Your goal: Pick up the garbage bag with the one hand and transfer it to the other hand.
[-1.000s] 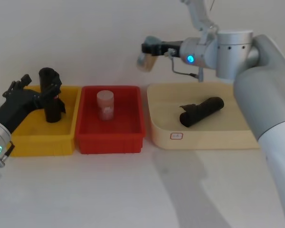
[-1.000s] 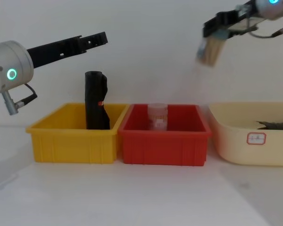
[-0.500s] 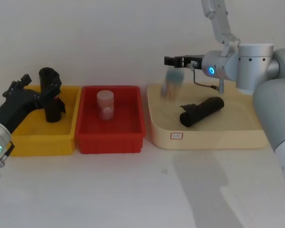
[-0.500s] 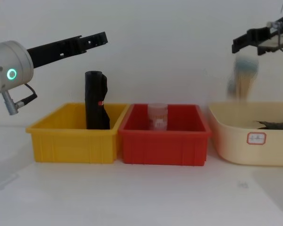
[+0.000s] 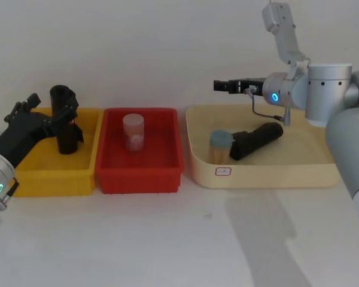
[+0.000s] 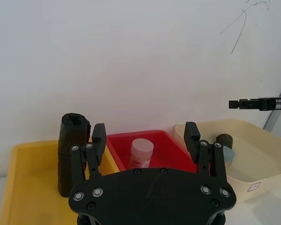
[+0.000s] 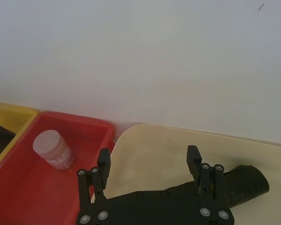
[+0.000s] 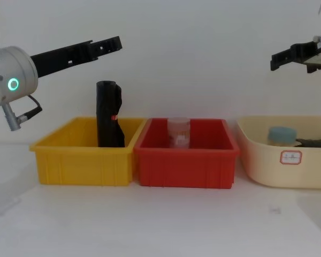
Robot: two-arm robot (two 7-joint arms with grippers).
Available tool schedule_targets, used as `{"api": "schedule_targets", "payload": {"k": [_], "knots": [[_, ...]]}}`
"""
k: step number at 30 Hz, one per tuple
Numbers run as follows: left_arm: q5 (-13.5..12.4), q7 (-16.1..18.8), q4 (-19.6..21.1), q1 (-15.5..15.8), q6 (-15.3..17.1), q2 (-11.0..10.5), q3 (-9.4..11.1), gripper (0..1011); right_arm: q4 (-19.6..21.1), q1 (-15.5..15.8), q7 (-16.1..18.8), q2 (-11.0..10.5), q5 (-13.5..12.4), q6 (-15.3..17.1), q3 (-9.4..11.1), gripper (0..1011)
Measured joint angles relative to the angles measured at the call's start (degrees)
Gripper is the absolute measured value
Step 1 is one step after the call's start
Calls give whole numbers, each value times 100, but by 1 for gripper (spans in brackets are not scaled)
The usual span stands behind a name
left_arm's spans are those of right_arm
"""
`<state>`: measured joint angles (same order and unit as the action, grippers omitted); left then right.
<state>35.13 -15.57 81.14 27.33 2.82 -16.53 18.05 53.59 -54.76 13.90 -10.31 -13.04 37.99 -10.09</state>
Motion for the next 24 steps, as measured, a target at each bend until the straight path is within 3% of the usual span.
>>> {"api": "schedule_targets", "payload": {"k": [6,14,21,24], "knots": [[0,0,0,0,0,0,0,1001,266,191,145,-73,-45,-7,30,1000],[0,0,0,0,0,0,0,1001,938,699,570,-340,-215,26,61,1000],[0,0,0,0,0,0,0,1001,1779,1380,1023,-715,-424,141,111,1000],[0,0,0,0,0,-1,0,1001,2340,1861,1279,-949,-551,203,163,1000]]}}
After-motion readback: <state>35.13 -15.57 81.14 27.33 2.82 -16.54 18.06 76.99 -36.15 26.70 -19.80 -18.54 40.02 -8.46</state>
